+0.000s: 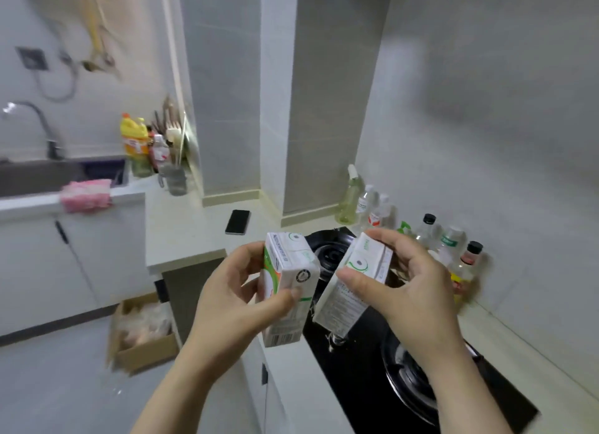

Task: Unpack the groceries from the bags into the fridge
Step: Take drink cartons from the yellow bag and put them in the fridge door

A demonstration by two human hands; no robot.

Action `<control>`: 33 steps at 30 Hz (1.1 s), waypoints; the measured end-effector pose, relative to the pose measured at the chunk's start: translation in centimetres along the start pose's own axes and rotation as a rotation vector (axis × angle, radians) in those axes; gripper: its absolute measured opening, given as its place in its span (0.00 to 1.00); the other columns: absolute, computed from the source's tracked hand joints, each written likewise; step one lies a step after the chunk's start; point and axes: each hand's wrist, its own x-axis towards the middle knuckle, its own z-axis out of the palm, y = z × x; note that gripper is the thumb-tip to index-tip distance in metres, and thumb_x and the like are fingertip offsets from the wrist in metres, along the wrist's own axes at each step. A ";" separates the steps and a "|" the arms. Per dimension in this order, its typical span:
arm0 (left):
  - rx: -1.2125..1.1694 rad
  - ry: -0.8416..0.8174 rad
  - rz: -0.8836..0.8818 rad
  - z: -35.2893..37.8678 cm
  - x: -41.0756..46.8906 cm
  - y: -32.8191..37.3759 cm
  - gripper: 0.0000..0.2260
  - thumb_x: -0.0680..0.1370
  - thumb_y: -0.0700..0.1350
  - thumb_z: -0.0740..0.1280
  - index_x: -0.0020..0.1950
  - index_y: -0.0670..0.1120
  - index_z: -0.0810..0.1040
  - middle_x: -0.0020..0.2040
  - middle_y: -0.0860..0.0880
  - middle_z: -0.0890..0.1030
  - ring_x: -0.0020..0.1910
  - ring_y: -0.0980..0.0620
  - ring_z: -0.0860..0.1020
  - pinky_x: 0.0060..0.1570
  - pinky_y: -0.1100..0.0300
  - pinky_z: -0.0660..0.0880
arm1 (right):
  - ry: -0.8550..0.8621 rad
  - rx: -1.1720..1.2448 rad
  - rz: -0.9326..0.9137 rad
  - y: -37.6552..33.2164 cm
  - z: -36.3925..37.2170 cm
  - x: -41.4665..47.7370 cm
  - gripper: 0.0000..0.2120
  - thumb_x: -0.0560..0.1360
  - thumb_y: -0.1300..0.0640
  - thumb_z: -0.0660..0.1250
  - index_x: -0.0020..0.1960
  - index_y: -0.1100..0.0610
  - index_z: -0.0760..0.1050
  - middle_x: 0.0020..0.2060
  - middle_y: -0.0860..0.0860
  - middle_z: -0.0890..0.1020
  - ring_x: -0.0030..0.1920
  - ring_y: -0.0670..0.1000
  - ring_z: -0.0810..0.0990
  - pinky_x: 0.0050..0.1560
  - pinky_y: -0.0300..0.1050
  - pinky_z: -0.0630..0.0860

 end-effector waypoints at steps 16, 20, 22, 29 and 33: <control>0.204 0.630 0.004 -9.8 -12.2 4.0 0.26 0.60 0.49 0.74 0.59 0.51 0.79 0.54 0.52 0.83 0.55 0.51 0.81 0.56 0.50 0.77 | -0.607 0.229 -0.245 -5.7 12.5 -0.4 0.31 0.53 0.37 0.74 0.55 0.39 0.76 0.50 0.37 0.80 0.52 0.37 0.77 0.45 0.31 0.78; 0.234 0.773 0.026 -12.8 -17.1 5.6 0.25 0.61 0.48 0.74 0.58 0.52 0.79 0.55 0.51 0.83 0.56 0.50 0.81 0.56 0.49 0.77 | -0.730 0.266 -0.335 -8.9 16.5 -3.1 0.29 0.53 0.33 0.72 0.52 0.36 0.74 0.47 0.35 0.80 0.51 0.36 0.77 0.45 0.37 0.79; 0.240 0.819 0.034 -14.3 -19.5 6.4 0.25 0.61 0.48 0.74 0.58 0.53 0.79 0.55 0.51 0.83 0.56 0.49 0.81 0.54 0.51 0.77 | -0.778 0.289 -0.389 -10.7 18.4 -4.8 0.29 0.54 0.31 0.73 0.53 0.35 0.74 0.47 0.35 0.80 0.51 0.38 0.78 0.48 0.40 0.80; 0.281 0.978 0.079 -20.4 -28.8 10.2 0.26 0.59 0.49 0.74 0.57 0.55 0.80 0.55 0.51 0.83 0.57 0.50 0.80 0.53 0.55 0.77 | -0.929 0.376 -0.561 -18.1 25.1 -12.0 0.29 0.57 0.32 0.75 0.55 0.37 0.73 0.48 0.35 0.80 0.52 0.38 0.77 0.47 0.45 0.82; 0.287 1.051 0.103 -23.7 -34.2 12.3 0.26 0.58 0.49 0.75 0.56 0.55 0.80 0.55 0.49 0.83 0.57 0.47 0.80 0.57 0.48 0.76 | -0.989 0.423 -0.644 -22.2 28.3 -16.3 0.28 0.57 0.31 0.72 0.55 0.36 0.74 0.49 0.33 0.79 0.51 0.40 0.78 0.48 0.47 0.81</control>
